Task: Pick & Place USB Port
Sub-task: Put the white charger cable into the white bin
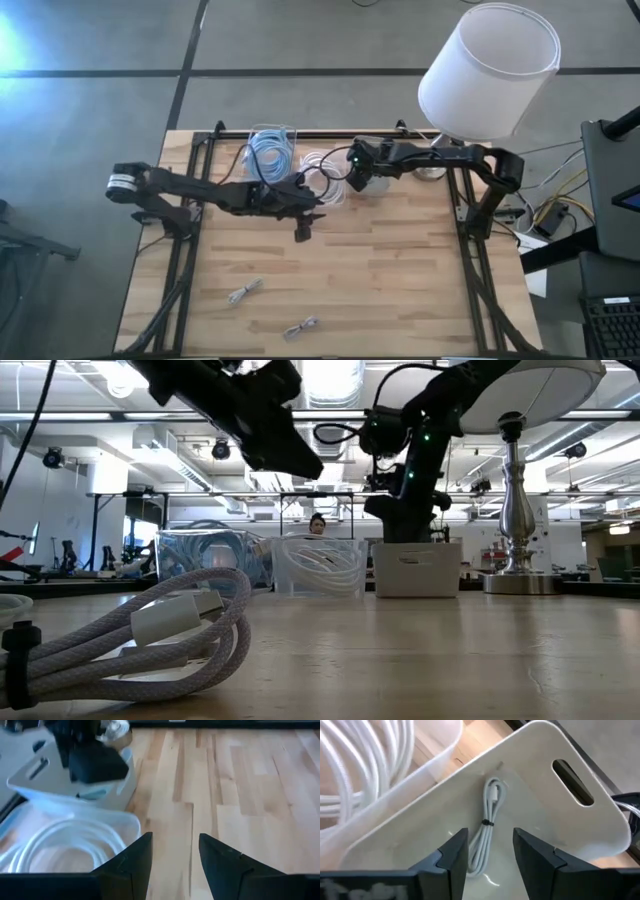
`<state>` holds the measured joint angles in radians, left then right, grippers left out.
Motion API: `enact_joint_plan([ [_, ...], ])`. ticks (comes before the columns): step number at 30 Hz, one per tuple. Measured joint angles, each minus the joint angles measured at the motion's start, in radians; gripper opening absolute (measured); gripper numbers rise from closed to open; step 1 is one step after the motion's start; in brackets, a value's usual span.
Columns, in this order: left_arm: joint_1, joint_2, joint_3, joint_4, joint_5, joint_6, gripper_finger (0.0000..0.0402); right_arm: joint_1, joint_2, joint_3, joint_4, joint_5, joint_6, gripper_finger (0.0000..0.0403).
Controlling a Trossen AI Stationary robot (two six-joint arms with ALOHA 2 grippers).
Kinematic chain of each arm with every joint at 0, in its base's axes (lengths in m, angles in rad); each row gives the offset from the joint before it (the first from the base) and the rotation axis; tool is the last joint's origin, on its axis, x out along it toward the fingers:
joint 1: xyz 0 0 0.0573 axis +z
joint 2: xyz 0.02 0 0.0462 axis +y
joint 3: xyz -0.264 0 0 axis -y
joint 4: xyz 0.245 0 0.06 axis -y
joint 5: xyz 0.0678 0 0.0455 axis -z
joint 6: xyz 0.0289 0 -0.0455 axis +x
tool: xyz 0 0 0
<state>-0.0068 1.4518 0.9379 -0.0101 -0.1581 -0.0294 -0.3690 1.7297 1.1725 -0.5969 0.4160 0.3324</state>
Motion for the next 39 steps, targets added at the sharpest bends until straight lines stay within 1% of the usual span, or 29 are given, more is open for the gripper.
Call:
enact_joint_plan([
  [4,-0.016,-0.049,0.000,-0.115,0.000,-0.045,0.0165,0.014,-0.020,-0.002,-0.004,-0.001,-0.003,0.0152],
  [10,-0.063,-0.079,0.000,-0.273,0.000,-0.127,0.0165,0.043,-0.054,-0.005,-0.006,-0.002,-0.003,0.0149],
  [14,-0.115,-0.079,0.000,-0.377,0.003,-0.204,0.0165,0.064,-0.068,-0.006,-0.006,-0.002,-0.003,0.0142],
  [21,-0.231,-0.079,0.000,-0.490,0.013,-0.328,0.0165,0.070,-0.068,-0.008,-0.004,-0.002,-0.003,0.0145],
  [29,-0.354,-0.079,-0.004,-0.631,0.069,-0.623,0.0165,0.070,-0.068,-0.010,-0.006,-0.002,-0.004,0.0150],
  [34,-0.435,-0.079,-0.036,-0.641,0.109,-0.815,0.0165,0.070,-0.068,-0.010,-0.006,-0.003,-0.027,0.0142],
  [36,-0.467,-0.079,-0.058,-0.640,0.137,-0.884,0.0165,0.070,-0.068,-0.009,-0.007,-0.006,-0.036,0.0140],
  [39,-0.510,-0.078,-0.093,-0.642,0.188,-1.031,0.0165,0.070,-0.068,0.005,-0.007,-0.007,-0.068,0.0140],
])
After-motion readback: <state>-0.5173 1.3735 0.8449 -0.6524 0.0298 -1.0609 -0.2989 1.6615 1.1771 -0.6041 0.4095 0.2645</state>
